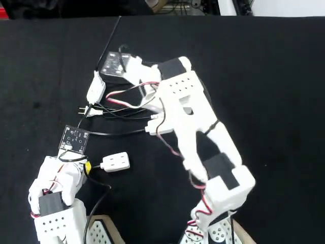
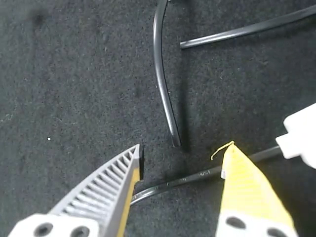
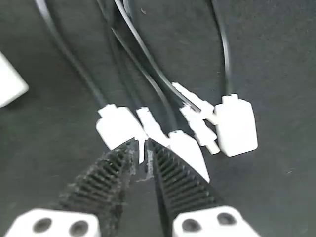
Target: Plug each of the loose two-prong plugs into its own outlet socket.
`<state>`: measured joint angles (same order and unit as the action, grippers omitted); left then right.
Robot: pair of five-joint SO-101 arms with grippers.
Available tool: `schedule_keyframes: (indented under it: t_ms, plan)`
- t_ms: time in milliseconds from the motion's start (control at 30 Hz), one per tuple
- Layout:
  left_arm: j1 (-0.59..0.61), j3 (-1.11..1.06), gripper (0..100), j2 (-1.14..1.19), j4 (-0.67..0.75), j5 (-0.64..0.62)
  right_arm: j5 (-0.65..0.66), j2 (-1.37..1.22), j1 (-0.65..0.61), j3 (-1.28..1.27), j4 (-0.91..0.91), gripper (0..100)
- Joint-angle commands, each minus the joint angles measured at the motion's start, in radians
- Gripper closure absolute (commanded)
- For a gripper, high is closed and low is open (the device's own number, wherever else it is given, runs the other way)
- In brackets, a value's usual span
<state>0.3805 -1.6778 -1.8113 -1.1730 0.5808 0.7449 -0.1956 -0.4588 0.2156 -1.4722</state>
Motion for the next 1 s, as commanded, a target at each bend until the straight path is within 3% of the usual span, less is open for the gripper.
schedule_keyframes:
  t_ms: [0, 133, 200, 300, 433, 967]
  plan:
    - [0.016, -0.018, 74, -0.009, -0.005, 0.005, 0.003, 0.056, -0.014, 0.059, -0.04, 98.6]
    - [0.016, -0.018, 74, -0.009, -0.006, 0.005, 0.284, -0.005, 0.02, -0.018, -0.02, 98.2]
    - [0.016, -0.018, 74, -0.009, -0.006, 0.005, 0.359, -0.067, 0.054, -0.053, 0.031, 94.3]
    - [0.016, -0.018, 74, -0.009, -0.006, 0.005, 0.387, -0.156, 0.117, -0.044, 0.118, 87.7]
    - [0.016, -0.018, 74, -0.009, -0.006, 0.005, 0.468, -0.259, 0.141, -0.021, 0.144, 87.6]
    - [0.016, -0.018, 74, -0.009, -0.003, 0.005, 0.523, -0.372, 0.144, 0.005, 0.209, 87.4]
